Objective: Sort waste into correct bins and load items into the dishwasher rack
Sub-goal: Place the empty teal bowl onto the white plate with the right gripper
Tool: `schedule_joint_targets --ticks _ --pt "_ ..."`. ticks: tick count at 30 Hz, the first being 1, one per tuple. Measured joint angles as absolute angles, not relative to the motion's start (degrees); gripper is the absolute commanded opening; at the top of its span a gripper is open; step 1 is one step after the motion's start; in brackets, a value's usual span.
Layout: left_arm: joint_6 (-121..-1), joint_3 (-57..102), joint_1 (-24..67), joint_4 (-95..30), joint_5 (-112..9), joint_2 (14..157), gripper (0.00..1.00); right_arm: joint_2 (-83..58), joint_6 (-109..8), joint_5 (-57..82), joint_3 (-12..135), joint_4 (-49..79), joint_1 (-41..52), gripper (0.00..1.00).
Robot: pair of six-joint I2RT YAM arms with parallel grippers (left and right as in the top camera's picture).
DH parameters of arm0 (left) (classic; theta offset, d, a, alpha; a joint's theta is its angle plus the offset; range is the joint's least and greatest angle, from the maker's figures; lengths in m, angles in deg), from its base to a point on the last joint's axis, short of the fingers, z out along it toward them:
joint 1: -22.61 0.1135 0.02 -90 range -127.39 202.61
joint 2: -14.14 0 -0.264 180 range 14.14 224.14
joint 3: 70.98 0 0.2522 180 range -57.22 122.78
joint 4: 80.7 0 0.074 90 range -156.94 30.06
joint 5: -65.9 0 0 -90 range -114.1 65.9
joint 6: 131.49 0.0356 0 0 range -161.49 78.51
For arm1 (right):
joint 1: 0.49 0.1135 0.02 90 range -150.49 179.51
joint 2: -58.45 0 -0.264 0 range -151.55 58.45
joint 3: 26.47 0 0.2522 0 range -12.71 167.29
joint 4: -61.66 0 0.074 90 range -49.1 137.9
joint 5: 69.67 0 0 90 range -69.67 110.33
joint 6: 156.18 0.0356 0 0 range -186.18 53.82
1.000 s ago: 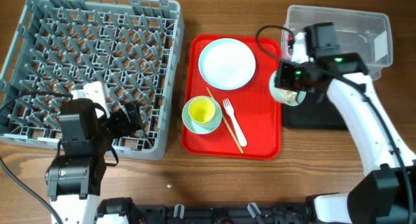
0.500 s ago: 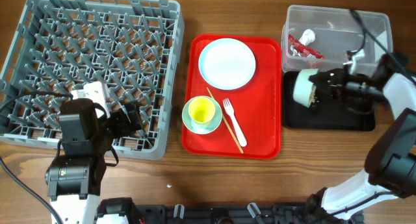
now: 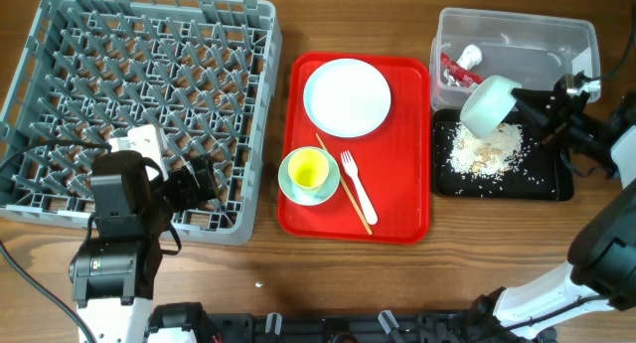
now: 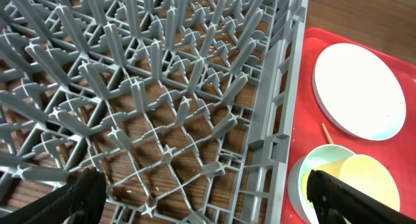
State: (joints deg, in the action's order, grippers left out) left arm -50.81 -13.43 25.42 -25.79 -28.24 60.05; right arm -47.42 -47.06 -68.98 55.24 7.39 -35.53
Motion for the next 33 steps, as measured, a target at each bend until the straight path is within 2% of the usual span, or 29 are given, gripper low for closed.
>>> schedule_joint_targets --ticks 6,9,13,15,19,22,27,29,30,33 --pt "-50.8 -13.4 25.4 -25.8 -28.2 60.1 1.00 -47.4 -42.8 -68.9 55.2 8.4 -35.5 0.04" --pt "-50.8 -13.4 25.4 -25.8 -28.2 60.1 1.00 -47.4 -42.4 -63.5 55.2 6.3 -35.5 0.04" --pt "-50.8 -13.4 25.4 -25.8 -28.2 60.1 1.00 -47.4 -53.4 -67.7 55.1 2.4 -34.9 0.04" --pt "-50.8 -13.4 25.4 -25.8 -28.2 60.1 1.00 -47.4 -55.7 -59.8 55.1 -0.8 -33.1 0.04" --pt "-50.8 -13.4 25.4 -25.8 -28.2 60.1 1.00 -47.0 -60.7 -52.7 55.1 -4.0 -30.3 0.04" --pt "-50.8 -13.4 25.4 -25.8 -28.2 60.1 1.00 -41.0 -62.7 -47.2 55.2 -5.5 -27.1 0.04" --pt "-50.8 -13.4 25.4 -25.8 -28.2 60.1 1.00 -25.3 -63.0 -31.7 59.3 -2.0 -10.1 0.04" --pt "-50.8 -13.4 25.4 -25.8 -28.3 60.1 1.00 -24.0 -62.8 -23.1 62.1 -0.4 -2.2 0.04" --pt "-50.8 -13.4 25.4 -25.8 -28.2 60.1 1.00 -24.0 -62.8 -15.3 63.6 3.3 5.6 0.04" --pt "-50.8 -13.4 25.4 -25.8 -28.2 60.1 1.00 -24.7 -63.5 -3.4 64.1 11.3 15.9 0.04"
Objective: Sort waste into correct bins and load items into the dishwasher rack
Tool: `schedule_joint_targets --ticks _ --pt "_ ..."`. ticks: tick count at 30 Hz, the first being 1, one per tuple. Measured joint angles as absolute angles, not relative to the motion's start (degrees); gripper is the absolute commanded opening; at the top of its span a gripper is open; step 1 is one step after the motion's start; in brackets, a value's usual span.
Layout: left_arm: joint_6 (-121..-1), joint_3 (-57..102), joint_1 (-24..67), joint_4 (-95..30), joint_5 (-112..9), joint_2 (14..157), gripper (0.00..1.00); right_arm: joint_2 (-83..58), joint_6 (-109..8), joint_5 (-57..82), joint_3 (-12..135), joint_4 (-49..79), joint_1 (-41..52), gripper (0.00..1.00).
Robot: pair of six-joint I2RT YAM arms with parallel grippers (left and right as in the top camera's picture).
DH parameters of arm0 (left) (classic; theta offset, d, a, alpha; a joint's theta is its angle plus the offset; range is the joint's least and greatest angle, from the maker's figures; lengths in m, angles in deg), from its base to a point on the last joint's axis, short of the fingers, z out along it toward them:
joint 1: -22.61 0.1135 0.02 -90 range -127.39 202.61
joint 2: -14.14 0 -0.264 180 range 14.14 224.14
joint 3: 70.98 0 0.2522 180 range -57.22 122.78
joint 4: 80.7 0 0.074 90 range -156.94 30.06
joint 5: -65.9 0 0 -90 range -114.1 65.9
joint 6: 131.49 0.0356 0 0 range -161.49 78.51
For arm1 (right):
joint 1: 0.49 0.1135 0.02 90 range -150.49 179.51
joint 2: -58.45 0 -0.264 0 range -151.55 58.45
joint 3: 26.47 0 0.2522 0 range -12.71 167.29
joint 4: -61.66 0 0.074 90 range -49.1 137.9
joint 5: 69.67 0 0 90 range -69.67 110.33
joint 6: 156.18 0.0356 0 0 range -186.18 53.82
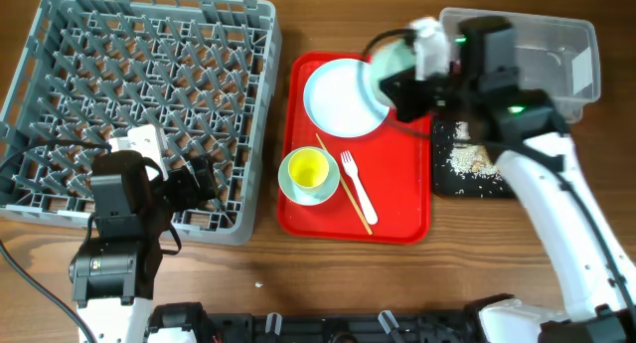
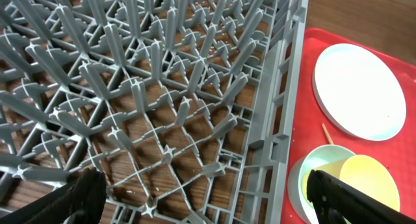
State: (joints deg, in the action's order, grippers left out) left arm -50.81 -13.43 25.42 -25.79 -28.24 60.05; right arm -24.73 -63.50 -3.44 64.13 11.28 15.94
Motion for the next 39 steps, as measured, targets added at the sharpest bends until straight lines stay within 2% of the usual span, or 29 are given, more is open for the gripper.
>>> schedule_joint_targets --ticks 4,8,11,14,16,17,21,22,23,25,28,34,35,37,39 --pt "-50.8 -13.4 25.4 -25.8 -28.2 60.1 1.00 -34.7 -65.0 4.7 64.4 17.5 25.1 0.04" --pt "-50.8 -13.4 25.4 -25.8 -28.3 60.1 1.00 -47.5 -64.0 7.3 64.4 20.7 27.2 0.04" --pt "-50.8 -13.4 25.4 -25.8 -28.2 60.1 1.00 -51.2 -63.5 7.8 64.4 21.4 27.2 0.05" --pt "-50.8 -13.4 25.4 -25.8 -28.2 60.1 1.00 -51.5 -62.9 8.0 64.4 21.3 27.2 0.17" --pt "-50.8 -13.4 25.4 -25.8 -28.3 60.1 1.00 -51.5 -62.3 8.0 64.4 20.3 27.2 0.28" --pt "-50.8 -13.4 25.4 -25.8 -28.2 60.1 1.00 -51.4 -61.8 8.0 64.4 18.9 27.2 0.37" --pt "-50.8 -13.4 25.4 -25.8 -28.3 60.1 1.00 -43.3 -61.2 8.2 64.4 14.6 27.2 0.41" --pt "-50.8 -13.4 25.4 -25.7 -28.2 60.1 1.00 -38.5 -60.8 8.1 64.4 13.3 27.2 0.48" --pt "-50.8 -13.4 25.4 -25.8 -28.2 60.1 1.00 -33.3 -59.9 7.3 64.8 10.9 27.2 0.50" --pt "-50.8 -13.4 25.4 -25.8 -28.2 60.1 1.00 -31.5 -58.0 4.8 65.7 4.4 27.2 0.62" --pt "-50.8 -13.4 25.4 -25.8 -28.3 60.1 1.00 -33.4 -54.8 3.6 64.0 1.1 29.0 0.61" --pt "-50.8 -13.4 25.4 -25.8 -28.2 60.1 1.00 -42.6 -45.5 7.4 63.4 -0.2 35.7 0.50" --pt "-50.8 -13.4 25.4 -25.8 -28.2 60.1 1.00 -44.0 -44.1 7.9 63.4 -0.1 36.0 0.46" --pt "-50.8 -13.4 25.4 -25.8 -28.2 60.1 1.00 -47.2 -41.6 8.8 63.4 0.6 36.0 0.26" --pt "-50.8 -13.4 25.4 -25.8 -28.3 60.1 1.00 -48.5 -40.4 9.0 63.4 1.4 36.0 0.14"
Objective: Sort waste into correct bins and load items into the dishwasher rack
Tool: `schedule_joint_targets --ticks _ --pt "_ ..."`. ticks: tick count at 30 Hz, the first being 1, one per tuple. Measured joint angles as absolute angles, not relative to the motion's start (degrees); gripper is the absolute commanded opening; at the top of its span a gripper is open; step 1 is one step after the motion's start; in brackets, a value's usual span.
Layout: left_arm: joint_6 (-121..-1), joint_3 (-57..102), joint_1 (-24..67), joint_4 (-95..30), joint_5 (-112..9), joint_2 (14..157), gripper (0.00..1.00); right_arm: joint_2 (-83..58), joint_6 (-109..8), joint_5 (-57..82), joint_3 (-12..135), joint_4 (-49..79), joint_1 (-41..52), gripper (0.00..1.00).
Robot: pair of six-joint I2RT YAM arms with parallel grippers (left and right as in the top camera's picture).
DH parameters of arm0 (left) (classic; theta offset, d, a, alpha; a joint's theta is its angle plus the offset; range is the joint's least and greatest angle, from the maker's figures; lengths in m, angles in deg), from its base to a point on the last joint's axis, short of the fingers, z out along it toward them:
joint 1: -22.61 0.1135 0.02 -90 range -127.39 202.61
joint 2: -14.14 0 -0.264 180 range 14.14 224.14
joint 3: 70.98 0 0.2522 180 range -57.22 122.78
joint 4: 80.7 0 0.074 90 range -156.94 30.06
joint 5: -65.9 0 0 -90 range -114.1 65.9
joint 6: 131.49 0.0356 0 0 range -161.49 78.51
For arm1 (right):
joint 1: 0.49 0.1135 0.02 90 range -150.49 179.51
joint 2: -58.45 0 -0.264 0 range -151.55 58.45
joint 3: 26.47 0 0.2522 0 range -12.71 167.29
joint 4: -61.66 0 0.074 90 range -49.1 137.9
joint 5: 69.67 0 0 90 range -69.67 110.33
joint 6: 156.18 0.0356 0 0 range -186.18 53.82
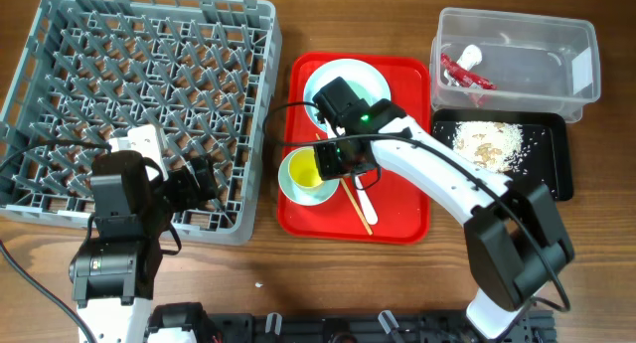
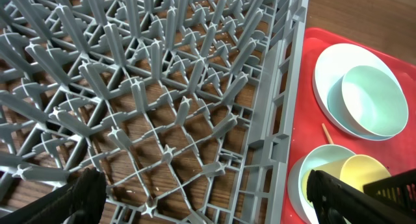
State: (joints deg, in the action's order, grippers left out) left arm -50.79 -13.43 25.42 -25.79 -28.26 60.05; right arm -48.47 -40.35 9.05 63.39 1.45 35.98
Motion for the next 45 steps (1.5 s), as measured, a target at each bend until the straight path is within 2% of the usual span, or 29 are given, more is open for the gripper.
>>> schedule_joint_targets --ticks 1,9,13,17,20,24,29,37,39,40,45 --pt "-50.8 -13.4 25.4 -25.8 -28.2 60.1 1.00 -48.7 -39.9 9.1 63.4 1.7 36.0 0.04" --pt "-50.8 -13.4 25.4 -27.5 -32.1 60.1 1.00 -47.1 -40.9 8.0 67.2 -4.0 32.6 0.04" --pt "-51.0 -13.4 25.4 -34.5 -46.6 60.5 1.00 -38.1 -43.7 -1.1 71.1 -2.0 22.8 0.05" --pt "-51.2 -13.3 25.4 -42.3 -64.7 66.0 1.00 -37.2 -48.1 -23.0 71.2 1.0 13.8 0.04" --pt "-51.6 -13.2 25.4 -55.1 -83.5 72.1 1.00 -37.2 -49.6 -39.6 71.2 2.5 12.4 0.04" --pt "-51.6 -13.3 25.4 -65.1 -97.3 75.0 1.00 -37.2 -49.8 -53.5 71.2 3.6 13.0 0.04" --pt "-51.7 -13.2 25.4 -67.6 -101.2 75.1 1.00 -37.2 -49.8 -59.0 71.2 4.9 17.0 0.04" --pt "-52.3 -13.2 25.4 -68.7 -103.4 75.1 0.99 -37.2 -48.0 -56.8 71.2 6.4 23.9 0.04" --pt "-54.6 -13.2 25.4 -72.0 -103.5 75.1 0.93 -37.2 -47.0 -55.6 71.2 6.7 25.0 0.04" --pt "-56.1 -13.2 25.4 -73.4 -103.7 75.1 0.86 -37.2 -46.5 -55.4 71.2 6.9 25.3 0.04" --pt "-58.4 -13.2 25.4 -73.9 -104.4 75.1 0.84 -37.2 -45.6 -54.3 71.2 8.0 25.3 0.04"
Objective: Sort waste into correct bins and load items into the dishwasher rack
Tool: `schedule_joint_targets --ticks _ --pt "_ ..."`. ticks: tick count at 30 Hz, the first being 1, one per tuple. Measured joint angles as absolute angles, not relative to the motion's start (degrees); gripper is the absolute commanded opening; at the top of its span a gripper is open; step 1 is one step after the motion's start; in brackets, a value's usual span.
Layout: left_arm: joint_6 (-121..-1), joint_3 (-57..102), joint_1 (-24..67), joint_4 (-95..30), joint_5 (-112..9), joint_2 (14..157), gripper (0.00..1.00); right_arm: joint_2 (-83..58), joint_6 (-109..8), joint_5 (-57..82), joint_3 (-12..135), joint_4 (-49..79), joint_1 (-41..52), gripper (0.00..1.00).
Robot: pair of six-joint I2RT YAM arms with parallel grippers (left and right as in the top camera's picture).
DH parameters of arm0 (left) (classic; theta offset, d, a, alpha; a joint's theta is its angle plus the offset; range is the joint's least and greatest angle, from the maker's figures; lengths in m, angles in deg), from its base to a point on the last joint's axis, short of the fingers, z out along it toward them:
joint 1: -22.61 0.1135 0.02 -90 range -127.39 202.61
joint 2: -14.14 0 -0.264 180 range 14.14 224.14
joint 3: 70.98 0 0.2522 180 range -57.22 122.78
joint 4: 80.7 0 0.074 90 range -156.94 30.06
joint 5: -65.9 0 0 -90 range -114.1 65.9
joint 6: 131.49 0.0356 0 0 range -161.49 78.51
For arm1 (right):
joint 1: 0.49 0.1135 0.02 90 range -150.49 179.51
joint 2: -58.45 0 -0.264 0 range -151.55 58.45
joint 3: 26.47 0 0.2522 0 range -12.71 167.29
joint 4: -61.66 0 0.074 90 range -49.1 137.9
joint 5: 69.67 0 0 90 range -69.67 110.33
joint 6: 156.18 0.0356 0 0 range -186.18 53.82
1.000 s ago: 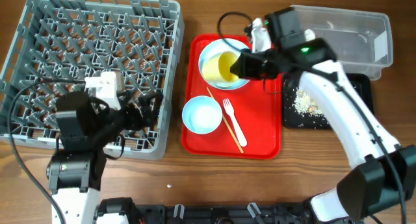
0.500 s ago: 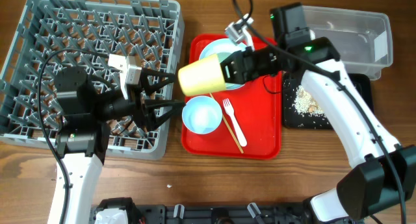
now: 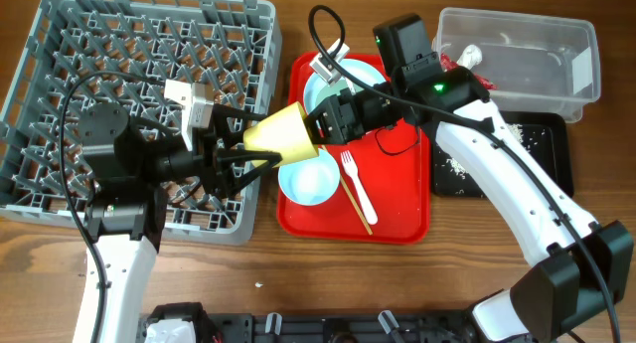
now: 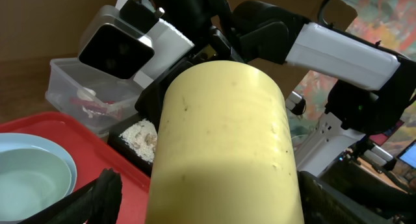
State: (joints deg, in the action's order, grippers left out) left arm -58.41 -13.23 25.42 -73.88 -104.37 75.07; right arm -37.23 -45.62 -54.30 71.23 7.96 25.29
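A yellow cup [image 3: 283, 134] hangs on its side over the gap between the grey dishwasher rack [image 3: 129, 45] and the red tray [image 3: 397, 219]. My right gripper [image 3: 326, 119] is shut on its narrow end. My left gripper [image 3: 248, 147] is open at the wide end. In the left wrist view the cup [image 4: 224, 139] fills the space between the spread fingers [image 4: 101, 198], with a slit of tray showing on the left side. The pale blue saucer [image 3: 308, 179] lies bare on the tray. A pale green bowl [image 4: 26, 172] sits on the white plate.
A white fork [image 3: 356, 184] and a chopstick [image 3: 353, 206] lie on the tray beside the saucer. A clear bin [image 3: 537, 45] with wrappers stands at the back right. In front of it is a black tray [image 3: 542, 159] with rice.
The yellow cup was on the saucer with my right gripper at it; now it is held sideways in the air. My left arm has left the rack's front corner and brackets the cup.
My right gripper held the pale green bowl tipped over the black tray, then carried it over the white plate. Later the bowl sat on the plate and the gripper was down at the yellow cup. Now the cup is off the saucer, between both grippers.
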Motion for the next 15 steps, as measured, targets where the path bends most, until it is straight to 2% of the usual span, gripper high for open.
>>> schedule_joint_targets --ticks 5,15 --pt "-58.6 -13.2 25.4 -73.9 -104.6 75.1 0.86 -37.3 -41.7 -54.2 71.2 14.5 25.4 0.04" --pt "-59.7 -13.2 25.4 -76.3 -104.6 75.1 0.85 -37.2 -39.2 -54.2 71.2 15.0 25.4 0.04"
